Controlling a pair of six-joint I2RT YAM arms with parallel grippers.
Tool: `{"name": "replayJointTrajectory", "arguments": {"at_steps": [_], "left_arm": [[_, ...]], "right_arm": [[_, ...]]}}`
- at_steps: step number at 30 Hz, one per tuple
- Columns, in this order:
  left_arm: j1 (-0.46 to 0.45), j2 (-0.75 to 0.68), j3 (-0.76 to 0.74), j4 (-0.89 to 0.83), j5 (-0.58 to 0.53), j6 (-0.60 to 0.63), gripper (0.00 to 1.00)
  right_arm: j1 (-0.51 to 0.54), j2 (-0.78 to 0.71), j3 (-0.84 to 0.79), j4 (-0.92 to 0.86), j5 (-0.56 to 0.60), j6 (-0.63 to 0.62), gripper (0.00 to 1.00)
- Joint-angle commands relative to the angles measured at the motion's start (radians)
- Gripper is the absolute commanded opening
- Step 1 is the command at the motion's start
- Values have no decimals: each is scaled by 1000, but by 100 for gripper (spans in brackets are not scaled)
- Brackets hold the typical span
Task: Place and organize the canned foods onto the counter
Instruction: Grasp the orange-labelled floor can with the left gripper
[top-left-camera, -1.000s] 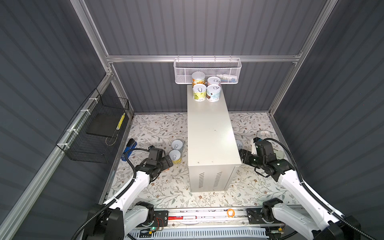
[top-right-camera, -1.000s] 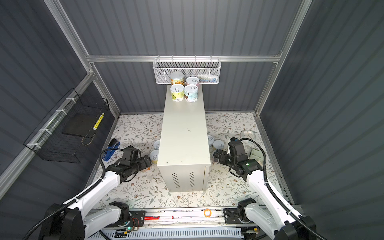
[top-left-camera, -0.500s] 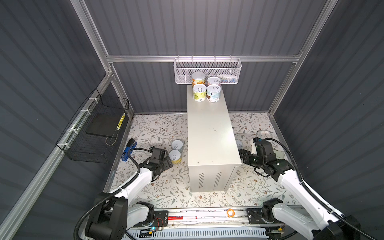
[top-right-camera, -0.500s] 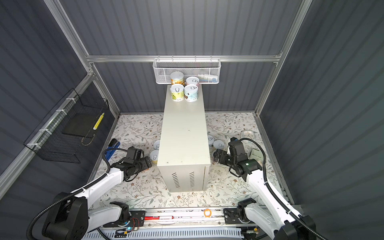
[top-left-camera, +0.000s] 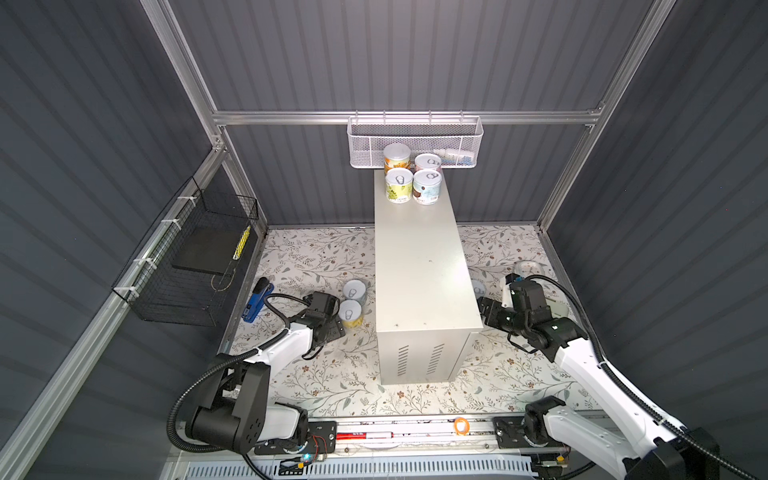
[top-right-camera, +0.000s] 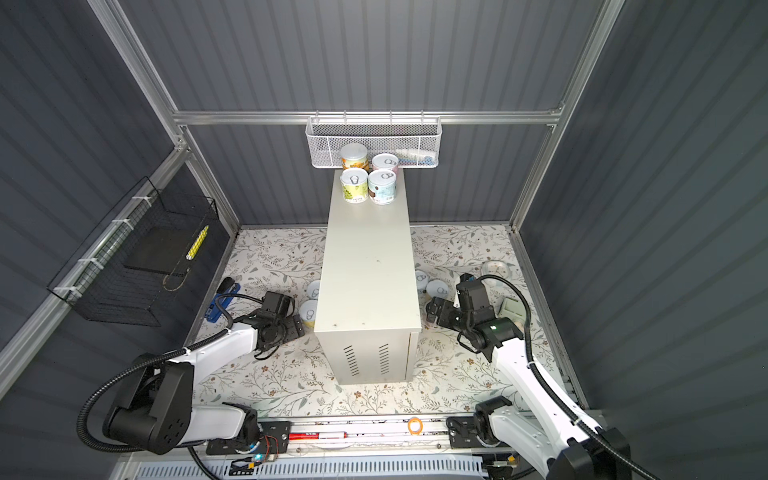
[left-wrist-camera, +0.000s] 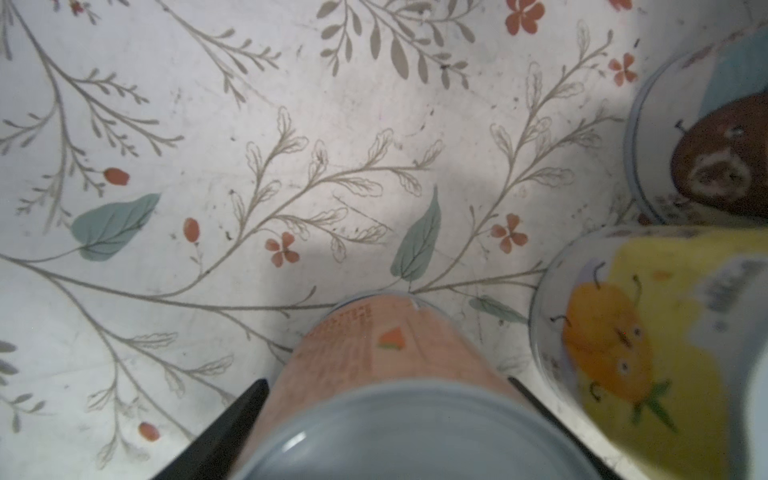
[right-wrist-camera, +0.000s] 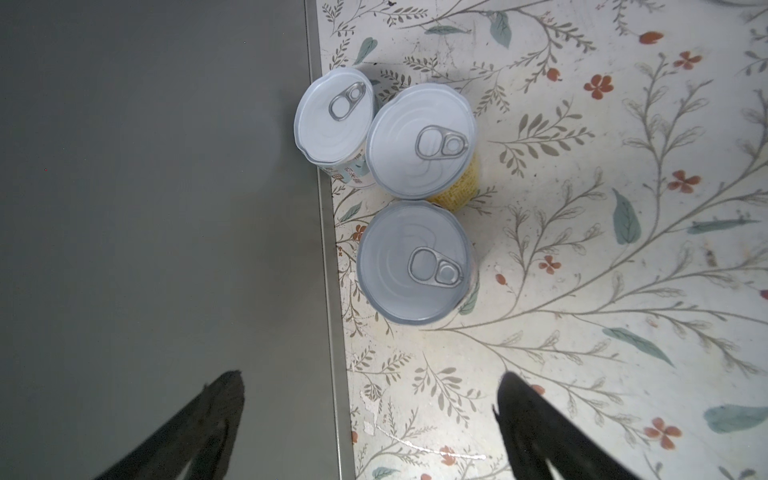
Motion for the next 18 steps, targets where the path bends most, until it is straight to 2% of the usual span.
{"name": "replayJointTrajectory", "arguments": {"at_steps": [1,3,6,7,8,9,14,18], "left_arm": [[-1,5,26,-30,-31,-12,78],[-1,13,30,-30,-33,-11,69],[-1,21,34,-28,-33,-7,49],[-1,23,37,-28,-30,-4,36],[-1,26,41,-36,-32,-4,7],[-1,28,50,-53,-42,-9,0],[-1,-53,114,-151,-29,32,0],[-1,-163,257,-321,38,119,0]], "right_arm": [[-3,1,-12,13,-12,-23,96],[-3,-1,-10,13,-14,-27,96],[-3,-3,-11,14,-11,-32,96],[-3,-5,-12,17,-11,-31,96],[-3,-4,-12,17,-12,-30,96],[-3,-5,-11,18,-12,-28,96],[-3,-15,-9,9,-12,-29,96],[-4,-37,-3,-13,-14,-33,97]]}}
